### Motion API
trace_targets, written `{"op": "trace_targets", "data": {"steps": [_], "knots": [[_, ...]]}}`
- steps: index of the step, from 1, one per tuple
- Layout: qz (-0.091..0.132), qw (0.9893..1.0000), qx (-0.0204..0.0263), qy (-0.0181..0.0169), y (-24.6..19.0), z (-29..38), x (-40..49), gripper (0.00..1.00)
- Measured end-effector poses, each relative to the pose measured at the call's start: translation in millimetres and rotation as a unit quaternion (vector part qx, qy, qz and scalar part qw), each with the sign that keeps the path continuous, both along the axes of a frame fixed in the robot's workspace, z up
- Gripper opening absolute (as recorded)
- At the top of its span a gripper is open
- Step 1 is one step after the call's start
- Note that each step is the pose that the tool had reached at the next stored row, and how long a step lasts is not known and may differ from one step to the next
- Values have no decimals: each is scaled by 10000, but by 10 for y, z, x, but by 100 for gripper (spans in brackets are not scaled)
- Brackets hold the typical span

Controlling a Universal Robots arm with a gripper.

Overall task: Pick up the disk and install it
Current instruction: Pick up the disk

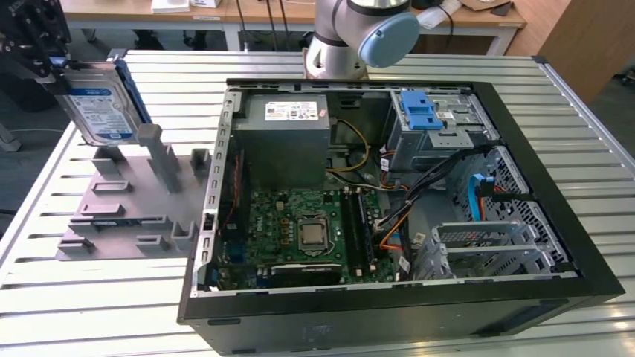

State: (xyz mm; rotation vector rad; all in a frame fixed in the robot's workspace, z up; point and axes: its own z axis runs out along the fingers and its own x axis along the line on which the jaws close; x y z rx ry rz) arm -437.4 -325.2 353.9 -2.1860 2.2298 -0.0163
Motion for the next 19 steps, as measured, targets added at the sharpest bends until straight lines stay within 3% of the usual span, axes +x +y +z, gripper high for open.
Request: {"op": "trace_targets", "data": {"steps": [19], "knots": [[0, 10000, 0, 0, 0, 151, 0, 36]]}}
